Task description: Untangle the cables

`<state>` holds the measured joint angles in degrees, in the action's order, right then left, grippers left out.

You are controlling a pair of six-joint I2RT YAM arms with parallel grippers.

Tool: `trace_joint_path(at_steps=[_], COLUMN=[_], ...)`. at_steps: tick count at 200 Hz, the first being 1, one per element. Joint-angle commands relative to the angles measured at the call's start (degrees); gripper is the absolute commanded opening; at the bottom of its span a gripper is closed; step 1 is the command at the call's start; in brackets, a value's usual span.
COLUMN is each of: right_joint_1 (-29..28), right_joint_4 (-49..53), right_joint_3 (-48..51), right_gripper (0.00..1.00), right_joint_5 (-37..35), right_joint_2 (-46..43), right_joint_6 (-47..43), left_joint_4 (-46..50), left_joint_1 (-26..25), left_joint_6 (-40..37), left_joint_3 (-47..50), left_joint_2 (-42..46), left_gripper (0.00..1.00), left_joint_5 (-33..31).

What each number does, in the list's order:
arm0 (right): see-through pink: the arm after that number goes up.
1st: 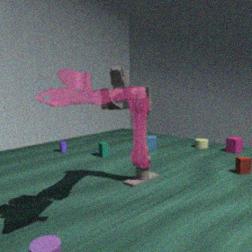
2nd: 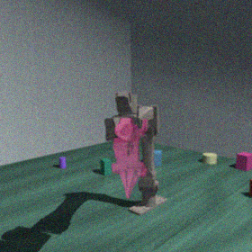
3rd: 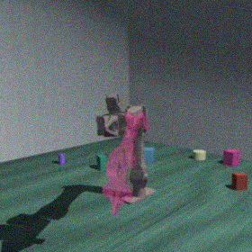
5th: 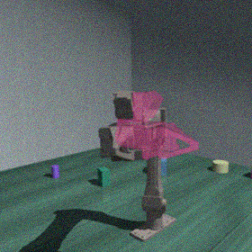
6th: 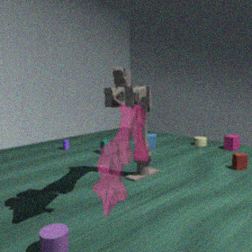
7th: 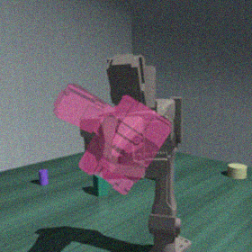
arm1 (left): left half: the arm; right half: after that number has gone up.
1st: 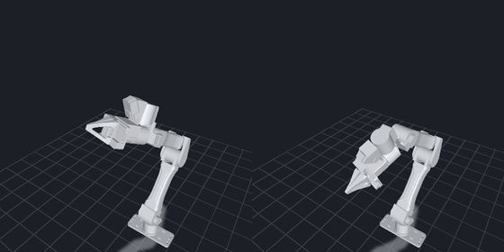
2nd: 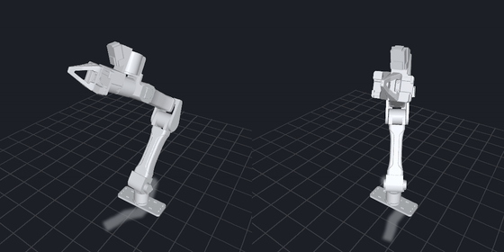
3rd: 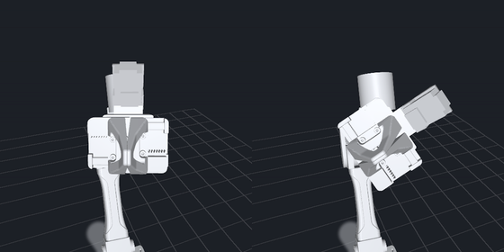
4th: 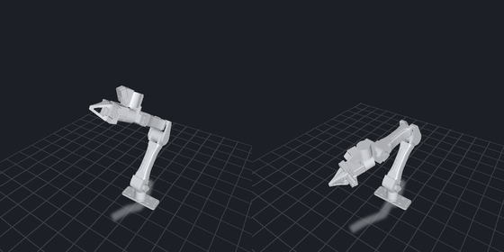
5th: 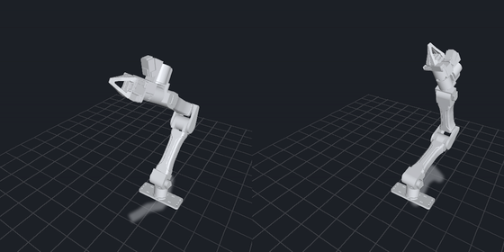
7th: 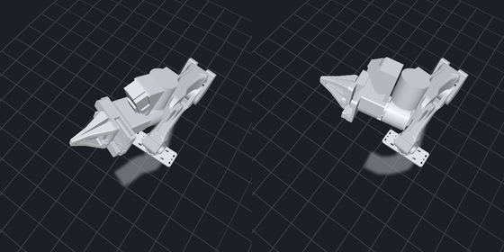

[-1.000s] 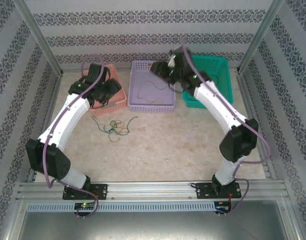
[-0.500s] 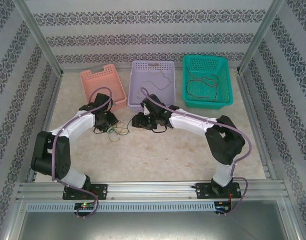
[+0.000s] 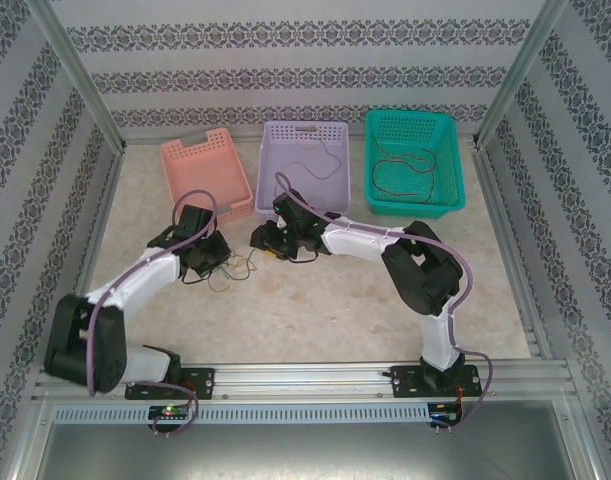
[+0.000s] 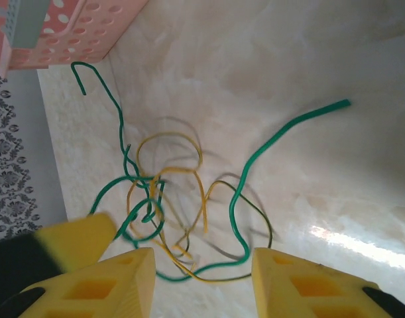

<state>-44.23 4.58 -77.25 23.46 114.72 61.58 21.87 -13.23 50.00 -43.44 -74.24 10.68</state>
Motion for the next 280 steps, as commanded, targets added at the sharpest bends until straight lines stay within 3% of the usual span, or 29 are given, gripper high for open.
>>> trace_joint_path(at_steps=[1, 35, 63, 106, 195, 226, 256, 267, 280], right_joint_1=[-1.34, -3.45, -4.38, -0.94, -0.51, 0.28, 4.46, 6.21, 8.15], right_joint_4=[-2.45, -4.27, 0.37, 1.59, -5.02, -0.70, 4.06, 6.13, 8.68], right_joint_3=[0.43, 0.84, 1.40, 8.93, 4.05, 9.83, 18.55, 20.55, 22.90], right_gripper=[0.44, 0.43, 0.41, 0.46, 0.49, 0.39, 0.03, 0.00, 0.00], right_joint_5=[0.96, 1.28, -0.62, -6.62, -6.33, -12.90, -18.29, -18.98, -20.41], right_joint_2=[0.82, 0.94, -0.19, -6.25, -0.29, -6.98, -16.91, -19.52, -22.84], right_joint_6=[5.81, 9.90, 9.79, 9.17, 19.19, 18.40, 13.50, 10.71, 8.24], left_joint_4=[-0.82, -1.81, -2.01, 4.00, 3.14, -0.34, -10.47, -12.57, -11.74], left_joint_1=[-1.57, -2.23, -2.36, -3.24, -5.20, -6.64, -12.57, -14.51, -15.64], left_joint_6=[3.48, 5.35, 5.90, 4.56, 7.49, 12.07, 19.24, 19.87, 19.53], left_joint_3=[1.74, 3.87, 1.95, -3.43, -5.56, -4.55, -1.64, -2.35, -4.37], left_joint_2=[4.58, 5.55, 5.87, 8.38, 11.88, 10.55, 6.00, 2.97, 0.15], left_gripper=[0.00, 0.00, 0.00, 0.00, 0.00, 0.00, 0.00, 0.12, 0.46], left_joint_5=[2.64, 2.59, 3.04, 2.18, 6.09, 7.78, 7.40, 7.07, 6.27])
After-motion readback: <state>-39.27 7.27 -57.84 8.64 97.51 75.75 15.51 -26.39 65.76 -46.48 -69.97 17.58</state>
